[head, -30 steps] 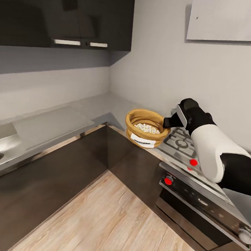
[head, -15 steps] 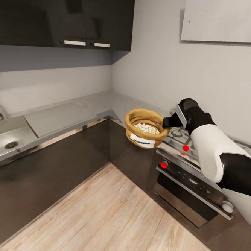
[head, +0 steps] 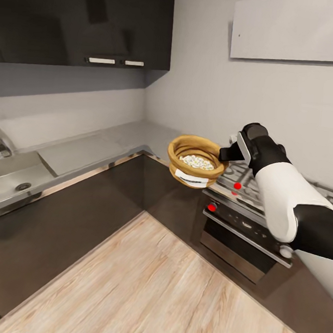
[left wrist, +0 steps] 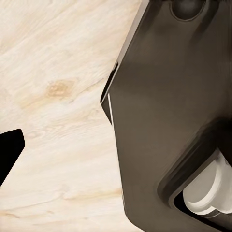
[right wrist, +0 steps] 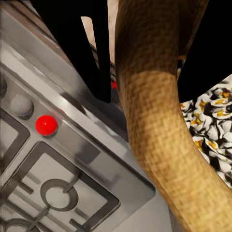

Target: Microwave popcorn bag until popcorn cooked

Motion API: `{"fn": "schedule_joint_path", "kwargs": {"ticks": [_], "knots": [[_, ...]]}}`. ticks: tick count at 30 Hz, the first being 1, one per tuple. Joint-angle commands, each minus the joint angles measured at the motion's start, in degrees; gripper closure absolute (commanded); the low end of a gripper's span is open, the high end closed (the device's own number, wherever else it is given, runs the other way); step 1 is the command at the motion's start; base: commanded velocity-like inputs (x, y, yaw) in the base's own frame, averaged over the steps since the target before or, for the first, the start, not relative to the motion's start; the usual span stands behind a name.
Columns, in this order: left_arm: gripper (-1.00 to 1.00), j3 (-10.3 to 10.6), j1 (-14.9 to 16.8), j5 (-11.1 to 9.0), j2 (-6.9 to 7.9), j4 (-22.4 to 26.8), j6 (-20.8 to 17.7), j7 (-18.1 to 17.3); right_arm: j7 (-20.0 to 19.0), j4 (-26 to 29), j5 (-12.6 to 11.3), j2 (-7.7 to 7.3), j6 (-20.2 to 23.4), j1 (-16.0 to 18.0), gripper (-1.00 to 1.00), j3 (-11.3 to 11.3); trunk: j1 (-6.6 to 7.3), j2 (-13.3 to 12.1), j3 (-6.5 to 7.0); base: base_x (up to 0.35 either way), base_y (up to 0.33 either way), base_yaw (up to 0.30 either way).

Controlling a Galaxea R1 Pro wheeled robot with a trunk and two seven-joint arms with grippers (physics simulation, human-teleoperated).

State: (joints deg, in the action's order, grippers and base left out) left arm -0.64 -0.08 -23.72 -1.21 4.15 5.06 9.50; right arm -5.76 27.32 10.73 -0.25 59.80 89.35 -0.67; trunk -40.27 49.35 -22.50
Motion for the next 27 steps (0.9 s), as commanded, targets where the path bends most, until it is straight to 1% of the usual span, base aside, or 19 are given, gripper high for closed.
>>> {"fn": "schedule_joint_path", "kwargs": {"ticks": [1,7,9,11,12,13,15,22,27], "knots": [[-1.00,0.0,0.0,-0.2,-0.02,0.1,0.1,0.2,-0.5,0.0,0.6,-0.02,0.2,0.0,1.00,-0.1,-0.01,0.0,0.03,-0.007,0.001,-0.093],[-1.00,0.0,0.0,-0.2,-0.02,0.1,0.1,0.2,-0.4,-0.9,0.2,0.49,0.2,0.0,1.00,-0.1,-0.01,0.0,0.54,-0.001,0.000,-0.092],[-1.00,0.0,0.0,-0.2,-0.02,0.1,0.1,0.2,-0.5,-2.1,-0.1,0.57,0.2,0.0,1.00,-0.1,-0.01,0.0,0.72,0.000,0.000,-0.092],[-1.00,-0.1,0.0,-0.2,-0.02,0.1,0.1,0.2,-0.4,-4.7,0.0,0.59,0.2,0.0,1.00,-0.1,-0.01,0.0,0.89,0.000,0.000,-0.092],[-1.00,-0.1,0.0,-0.2,-0.02,0.1,0.1,0.2,-0.3,-8.8,0.2,0.61,0.2,0.0,1.00,-0.1,-0.01,0.0,0.97,0.000,0.000,-0.092],[-1.00,0.0,0.0,-0.2,-0.02,0.1,0.1,0.2,-0.3,-11.0,0.0,0.66,0.2,0.0,1.00,-0.1,-0.01,0.0,1.06,0.000,0.000,-0.092],[-1.00,-0.1,0.0,-0.2,-0.02,0.1,0.1,0.2,-0.4,-13.6,-0.1,0.68,0.2,0.0,1.00,-0.1,-0.01,0.0,1.23,0.000,0.000,-0.094],[-1.00,-0.1,0.0,-0.2,-0.02,0.1,0.1,0.2,-0.4,-21.1,-0.2,0.68,0.2,0.0,1.00,-0.1,-0.01,0.0,1.84,0.000,0.000,-0.097],[-1.00,-0.1,0.0,-0.2,-0.02,0.1,0.1,0.2,-0.5,-23.4,-0.3,0.69,0.2,0.0,1.00,0.0,-0.01,0.0,2.27,0.000,0.000,-0.099]]}}
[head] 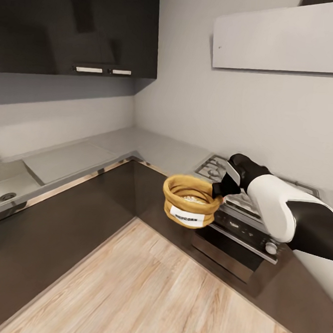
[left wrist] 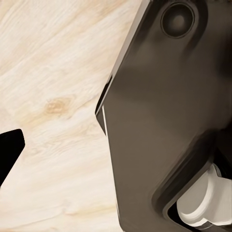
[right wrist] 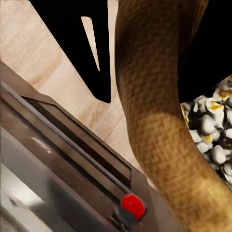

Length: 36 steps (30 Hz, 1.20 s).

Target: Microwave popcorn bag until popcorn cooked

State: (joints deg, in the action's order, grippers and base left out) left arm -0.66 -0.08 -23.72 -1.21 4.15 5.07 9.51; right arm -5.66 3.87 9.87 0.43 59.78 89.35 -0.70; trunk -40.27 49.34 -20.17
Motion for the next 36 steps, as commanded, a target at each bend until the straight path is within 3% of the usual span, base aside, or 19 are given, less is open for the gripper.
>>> {"fn": "schedule_joint_path", "kwargs": {"ticks": [1,7,36], "knots": [[-1.00,0.0,0.0,-0.2,-0.02,0.1,0.1,0.2,-0.6,-0.5,0.6,0.01,0.2,0.0,1.00,0.0,-0.01,0.0,0.03,0.000,0.000,-0.103],[-1.00,0.0,0.0,-0.2,-0.02,0.1,0.1,0.2,-0.6,-4.3,0.5,-0.01,0.2,0.0,1.00,0.0,-0.01,0.0,0.55,0.000,0.000,-0.106],[-1.00,0.0,0.0,-0.2,-0.02,0.1,0.1,0.2,-0.5,-4.5,0.6,-0.17,0.2,0.0,1.00,0.0,-0.01,0.0,3.05,0.000,0.000,-0.116]]}}
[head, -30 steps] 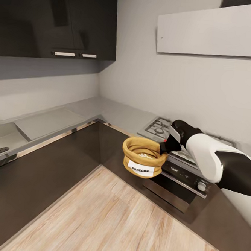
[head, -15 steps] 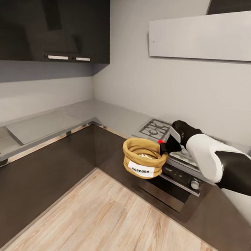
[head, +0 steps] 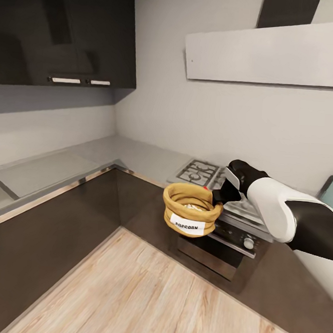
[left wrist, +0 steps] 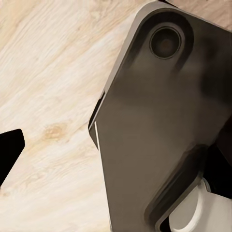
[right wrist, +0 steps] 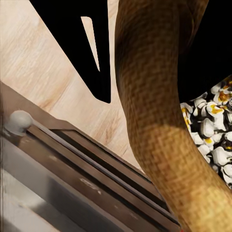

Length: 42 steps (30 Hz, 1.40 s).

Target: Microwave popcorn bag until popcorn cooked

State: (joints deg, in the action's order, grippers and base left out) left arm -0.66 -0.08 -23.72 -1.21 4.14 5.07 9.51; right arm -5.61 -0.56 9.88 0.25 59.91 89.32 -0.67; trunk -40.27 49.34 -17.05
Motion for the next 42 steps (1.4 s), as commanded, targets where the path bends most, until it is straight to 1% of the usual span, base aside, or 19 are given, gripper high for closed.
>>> {"fn": "schedule_joint_path", "kwargs": {"ticks": [1,12,26,34,42], "knots": [[-1.00,0.0,0.0,-0.2,-0.02,0.1,0.1,0.2,-0.5,-0.1,0.6,0.01,0.1,0.1,1.00,0.0,-0.01,0.0,0.02,0.000,0.000,-0.109],[-1.00,0.0,0.0,-0.2,-0.02,0.1,0.1,0.2,-0.5,-0.1,0.7,0.01,0.1,0.1,1.00,0.0,-0.01,0.0,0.95,0.000,0.000,-0.107],[-1.00,0.3,0.0,0.0,0.04,0.1,0.1,0.0,-1.0,-0.1,0.8,-0.22,0.1,0.1,1.00,0.0,-0.01,0.0,1.02,0.000,0.000,-0.008],[-1.00,0.1,0.0,-0.1,-0.11,0.1,0.2,0.0,-0.8,-0.1,0.8,-0.24,0.1,0.1,1.00,0.0,-0.01,0.0,1.02,-0.316,0.000,0.000],[-1.00,0.0,0.0,-0.1,-0.11,0.1,0.2,0.0,-0.6,-1.3,0.8,-0.25,0.1,0.1,1.00,0.0,-0.01,0.0,1.02,-0.345,0.000,0.000]]}}
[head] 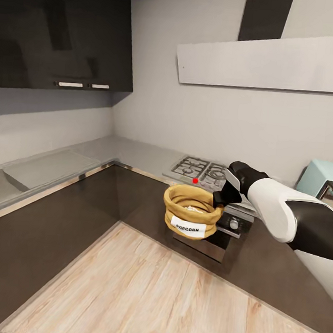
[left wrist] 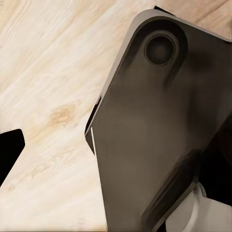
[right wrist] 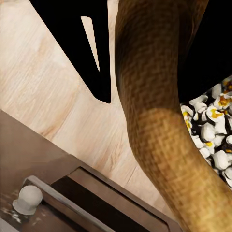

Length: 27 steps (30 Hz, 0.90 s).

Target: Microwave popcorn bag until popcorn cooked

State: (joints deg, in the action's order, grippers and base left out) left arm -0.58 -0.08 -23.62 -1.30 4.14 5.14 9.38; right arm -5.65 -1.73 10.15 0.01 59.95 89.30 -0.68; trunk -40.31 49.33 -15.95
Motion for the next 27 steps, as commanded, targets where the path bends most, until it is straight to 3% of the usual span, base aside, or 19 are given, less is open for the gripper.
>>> {"fn": "schedule_joint_path", "kwargs": {"ticks": [1,11,27], "knots": [[-1.00,0.0,0.0,-0.2,-0.01,0.1,0.1,0.2,-0.6,-0.1,0.6,0.00,0.1,0.1,1.00,0.0,0.03,0.1,-0.07,-0.345,0.000,0.000],[-1.00,0.1,0.0,-0.1,0.03,0.1,0.0,0.1,-0.7,-0.1,0.5,-0.36,0.1,0.1,1.00,0.0,0.03,0.1,0.24,-0.330,0.000,-0.003],[-1.00,0.2,0.0,0.2,0.07,0.1,0.0,0.1,-0.6,-0.1,0.6,-0.45,0.1,-0.7,1.00,0.0,0.03,0.1,1.64,-0.016,0.000,-0.061]]}}
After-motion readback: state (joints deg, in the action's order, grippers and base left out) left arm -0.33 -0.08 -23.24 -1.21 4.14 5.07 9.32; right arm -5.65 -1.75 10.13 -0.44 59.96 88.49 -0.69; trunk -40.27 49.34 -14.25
